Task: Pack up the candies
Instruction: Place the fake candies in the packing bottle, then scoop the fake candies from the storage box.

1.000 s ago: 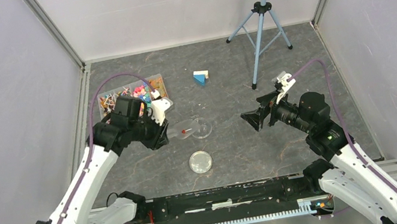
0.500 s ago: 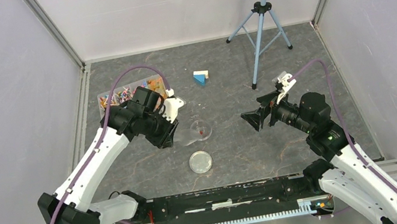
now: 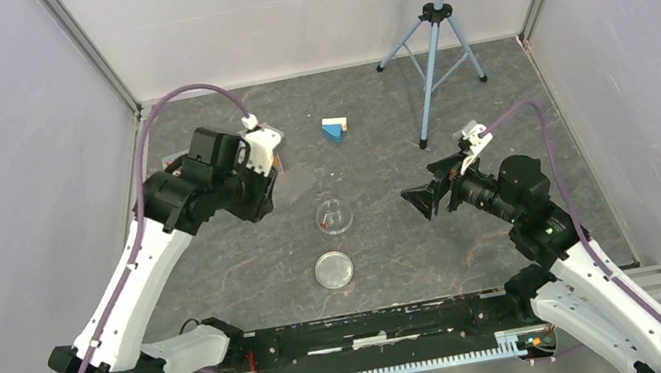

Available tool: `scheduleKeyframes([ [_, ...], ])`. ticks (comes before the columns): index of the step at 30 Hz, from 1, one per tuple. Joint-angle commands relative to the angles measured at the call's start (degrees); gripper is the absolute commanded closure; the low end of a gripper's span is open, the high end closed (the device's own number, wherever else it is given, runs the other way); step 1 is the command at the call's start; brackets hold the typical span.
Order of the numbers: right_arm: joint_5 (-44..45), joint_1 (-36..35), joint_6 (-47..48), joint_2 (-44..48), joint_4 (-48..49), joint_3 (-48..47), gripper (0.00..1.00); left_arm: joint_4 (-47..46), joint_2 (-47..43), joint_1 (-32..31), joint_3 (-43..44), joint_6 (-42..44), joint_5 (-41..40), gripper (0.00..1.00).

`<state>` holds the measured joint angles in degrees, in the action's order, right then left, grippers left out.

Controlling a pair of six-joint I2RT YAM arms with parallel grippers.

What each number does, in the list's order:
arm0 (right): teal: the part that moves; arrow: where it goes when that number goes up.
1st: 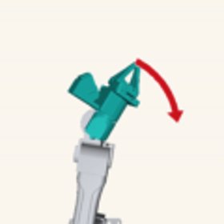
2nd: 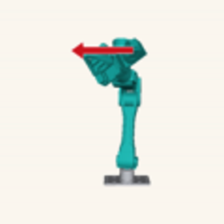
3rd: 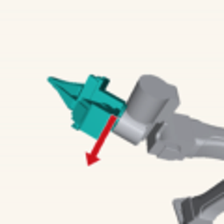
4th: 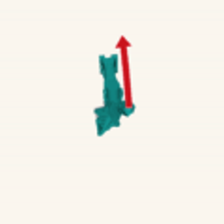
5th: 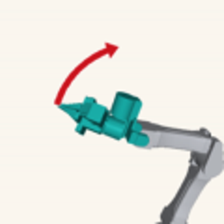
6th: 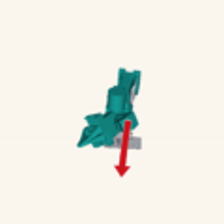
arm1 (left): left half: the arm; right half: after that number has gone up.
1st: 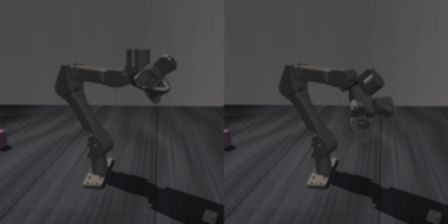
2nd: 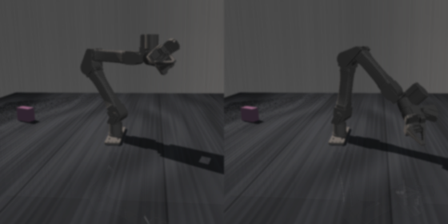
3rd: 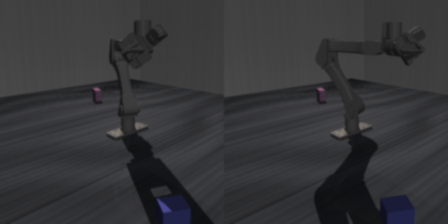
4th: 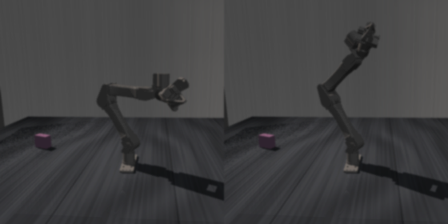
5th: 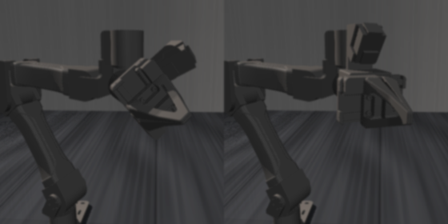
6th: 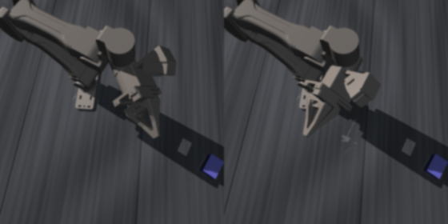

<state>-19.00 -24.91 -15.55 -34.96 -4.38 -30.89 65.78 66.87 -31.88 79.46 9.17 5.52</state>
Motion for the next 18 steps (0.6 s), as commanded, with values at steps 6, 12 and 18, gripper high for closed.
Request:
scheduleKeyframes([
  [6, -1.0, 0.1, -1.1, 1.3, 3.6, 1.8, 0.02, 3.6, 2.1, 16.6, 7.0, -9.9, -7.3, 0.98],
  [12, -1.3, 0.1, -0.4, 1.5, 3.6, 2.1, 0.02, 6.2, 6.1, 24.6, 8.1, -10.4, -17.0, 0.98],
  [18, -1.7, 0.1, -0.4, 1.4, 4.0, 2.4, 0.02, 7.2, 11.5, 29.1, 9.3, -10.9, -19.8, 0.98],
])
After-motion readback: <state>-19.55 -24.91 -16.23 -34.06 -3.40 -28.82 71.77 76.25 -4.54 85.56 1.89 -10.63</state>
